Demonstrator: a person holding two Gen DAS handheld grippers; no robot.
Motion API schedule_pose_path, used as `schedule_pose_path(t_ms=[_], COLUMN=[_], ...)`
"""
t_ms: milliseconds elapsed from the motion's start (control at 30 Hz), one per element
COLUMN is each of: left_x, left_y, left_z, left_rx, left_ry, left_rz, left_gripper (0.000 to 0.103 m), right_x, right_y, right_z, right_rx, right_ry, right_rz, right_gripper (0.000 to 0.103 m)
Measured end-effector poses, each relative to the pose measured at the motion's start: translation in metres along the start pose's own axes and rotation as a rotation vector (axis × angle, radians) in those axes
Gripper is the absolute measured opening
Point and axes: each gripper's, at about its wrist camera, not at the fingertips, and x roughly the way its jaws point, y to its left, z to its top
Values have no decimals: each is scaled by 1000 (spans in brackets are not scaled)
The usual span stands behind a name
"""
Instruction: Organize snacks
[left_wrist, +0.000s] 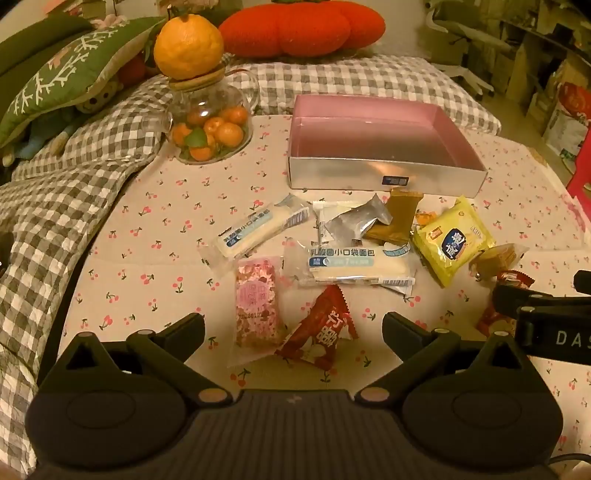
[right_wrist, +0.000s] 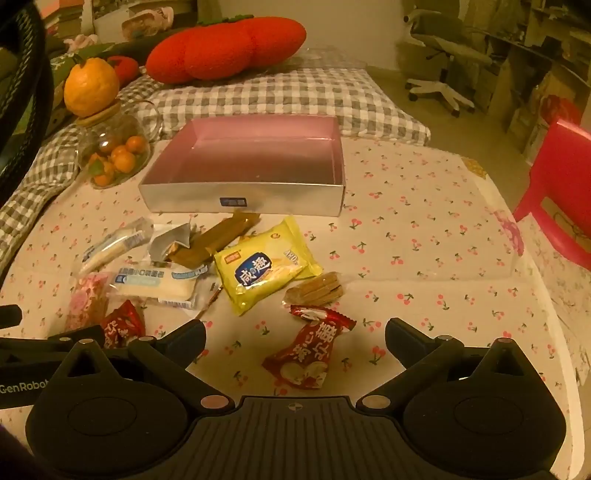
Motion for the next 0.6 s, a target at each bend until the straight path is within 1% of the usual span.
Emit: schedule_pose_path(t_ms=[167,600], left_x=[2,0], left_y=[1,-1], left_z=[0,-2], left_rx=[2,3], left_ry=[2,-2], left_rz=[-2,-4], left_gripper=[103,103], right_x=[1,3], right_y=[-5,-2], right_z=[3,2], right_rx=[-3,-9], right_ry=[1,4], right_rz=[0,-3], right_gripper=[103,103])
